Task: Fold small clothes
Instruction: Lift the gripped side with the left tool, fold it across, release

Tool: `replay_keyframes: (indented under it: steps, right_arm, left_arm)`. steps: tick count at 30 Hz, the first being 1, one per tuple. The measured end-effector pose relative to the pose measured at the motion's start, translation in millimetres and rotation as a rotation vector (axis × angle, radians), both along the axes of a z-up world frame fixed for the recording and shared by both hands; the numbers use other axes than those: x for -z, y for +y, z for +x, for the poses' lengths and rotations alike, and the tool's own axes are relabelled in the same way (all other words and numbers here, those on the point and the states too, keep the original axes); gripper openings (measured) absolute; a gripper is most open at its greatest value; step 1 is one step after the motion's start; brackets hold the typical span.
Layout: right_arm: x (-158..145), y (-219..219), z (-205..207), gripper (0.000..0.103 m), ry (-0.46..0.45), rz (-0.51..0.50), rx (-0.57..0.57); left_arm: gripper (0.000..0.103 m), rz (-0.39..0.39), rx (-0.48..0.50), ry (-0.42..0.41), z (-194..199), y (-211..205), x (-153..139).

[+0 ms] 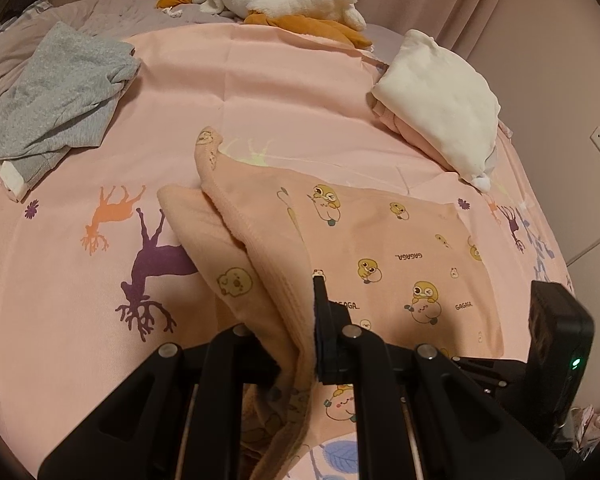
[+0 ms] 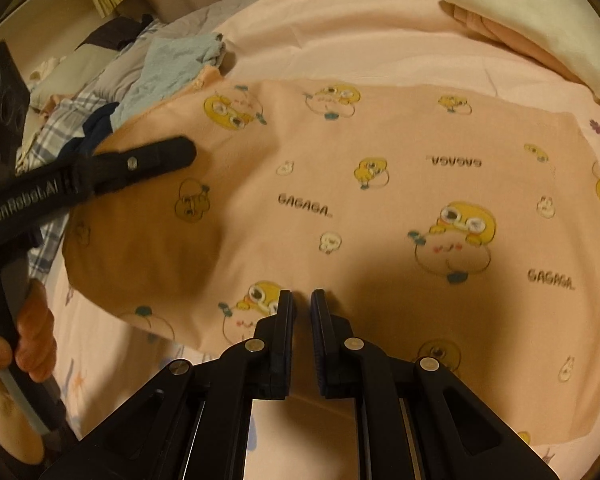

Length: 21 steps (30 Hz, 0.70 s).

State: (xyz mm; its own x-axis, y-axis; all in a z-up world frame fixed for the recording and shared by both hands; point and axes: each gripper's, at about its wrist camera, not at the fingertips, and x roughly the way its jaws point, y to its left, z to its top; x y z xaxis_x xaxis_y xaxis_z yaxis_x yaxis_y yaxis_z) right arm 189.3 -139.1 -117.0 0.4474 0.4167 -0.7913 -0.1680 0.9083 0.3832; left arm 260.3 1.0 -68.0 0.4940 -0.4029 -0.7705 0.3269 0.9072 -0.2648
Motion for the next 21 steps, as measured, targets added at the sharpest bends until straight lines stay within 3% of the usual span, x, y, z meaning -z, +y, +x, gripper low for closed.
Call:
replay_keyframes:
  steps: [7, 14, 21]
  right_arm:
    - [0.9, -0.2, 2.5, 0.013, 0.010, 0.011, -0.006]
    - [-9.2, -50.5, 2.9, 0.014, -0.013, 0.224, 0.117]
    - [0.8, -97.7, 14.0, 0.035, 0.027, 0.467, 0.228]
  left_arm:
    - [0.012, 0.012, 0.014, -0.003, -2.1, -8.4, -5.6]
    - [0.012, 0.048, 0.051, -0.025, -6.1, -32.2, -16.6]
    - [0.012, 0.101, 0.086, -0.041, -8.4, -64.8, -22.2]
